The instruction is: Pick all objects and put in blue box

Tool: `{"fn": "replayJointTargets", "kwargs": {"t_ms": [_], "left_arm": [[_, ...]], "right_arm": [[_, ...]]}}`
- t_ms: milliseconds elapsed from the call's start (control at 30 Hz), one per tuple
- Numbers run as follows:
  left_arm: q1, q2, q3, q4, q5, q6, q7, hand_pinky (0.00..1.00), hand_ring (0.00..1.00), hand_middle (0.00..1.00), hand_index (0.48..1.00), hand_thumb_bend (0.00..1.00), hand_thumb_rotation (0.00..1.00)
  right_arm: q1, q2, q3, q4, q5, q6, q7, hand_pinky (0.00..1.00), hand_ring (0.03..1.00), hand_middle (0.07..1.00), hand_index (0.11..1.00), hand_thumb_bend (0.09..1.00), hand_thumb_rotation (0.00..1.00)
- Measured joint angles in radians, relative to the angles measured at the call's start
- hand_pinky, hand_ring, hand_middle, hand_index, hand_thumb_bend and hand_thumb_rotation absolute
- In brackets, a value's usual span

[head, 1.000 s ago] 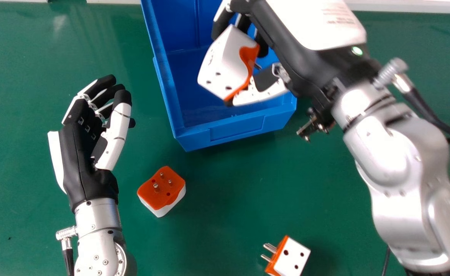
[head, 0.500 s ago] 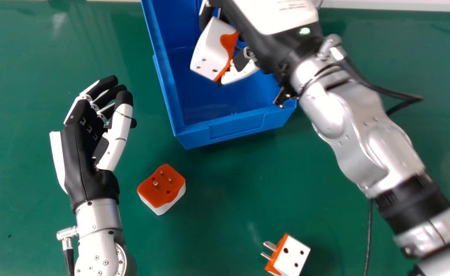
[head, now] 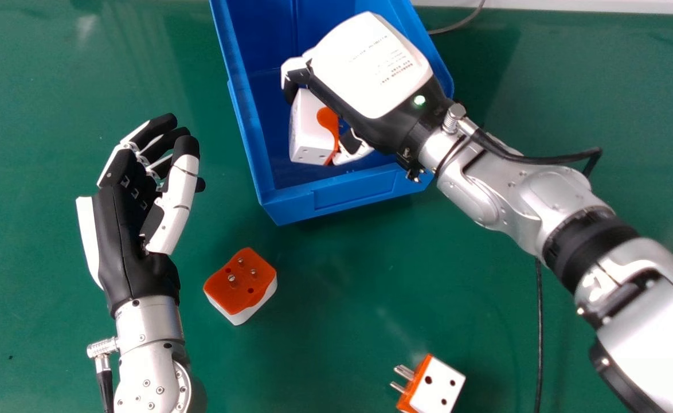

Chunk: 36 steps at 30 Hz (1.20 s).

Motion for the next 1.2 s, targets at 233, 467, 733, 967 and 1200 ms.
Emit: {"fn": "replayJointTargets", "kwargs": {"t_ms": [233, 467, 733, 967, 1200], "left_arm": [[-0.007, 0.0, 0.002, 0.03, 0.0, -0.004, 0.006, 0.52, 0.65, 0.71, 0.691, 0.56, 0.43], [-0.011, 0.002, 0.005, 0.057, 0.0, -0.023, 0.008, 0.52, 0.65, 0.71, 0.694, 0.56, 0.43], [-0.012, 0.002, 0.001, 0.054, 0.0, -0.022, 0.009, 0.52, 0.65, 0.71, 0.693, 0.56, 0.43], [-0.015, 0.002, 0.0, 0.053, 0.0, -0.022, 0.01, 0.52, 0.65, 0.71, 0.692, 0.56, 0.43], [-0.016, 0.002, 0.004, 0.054, -0.002, -0.022, 0.003, 0.52, 0.65, 0.71, 0.694, 0.56, 0.43]], "right_arm": [[-0.034, 0.018, 0.035, 0.075, -0.005, 0.028, -0.026, 0.26, 0.363, 0.47, 0.539, 0.51, 0.0], [-0.034, 0.012, 0.041, 0.094, -0.004, 0.048, -0.027, 0.26, 0.366, 0.472, 0.538, 0.511, 0.0], [-0.035, 0.009, 0.042, 0.094, -0.004, 0.084, -0.027, 0.25, 0.364, 0.471, 0.539, 0.511, 0.0], [-0.036, 0.01, 0.102, 0.076, -0.052, 0.241, -0.004, 0.29, 0.417, 0.517, 0.577, 0.56, 0.01], [-0.037, 0.039, 0.127, 0.04, -0.061, 0.387, 0.117, 0.37, 0.499, 0.592, 0.64, 0.633, 0.11]]}}
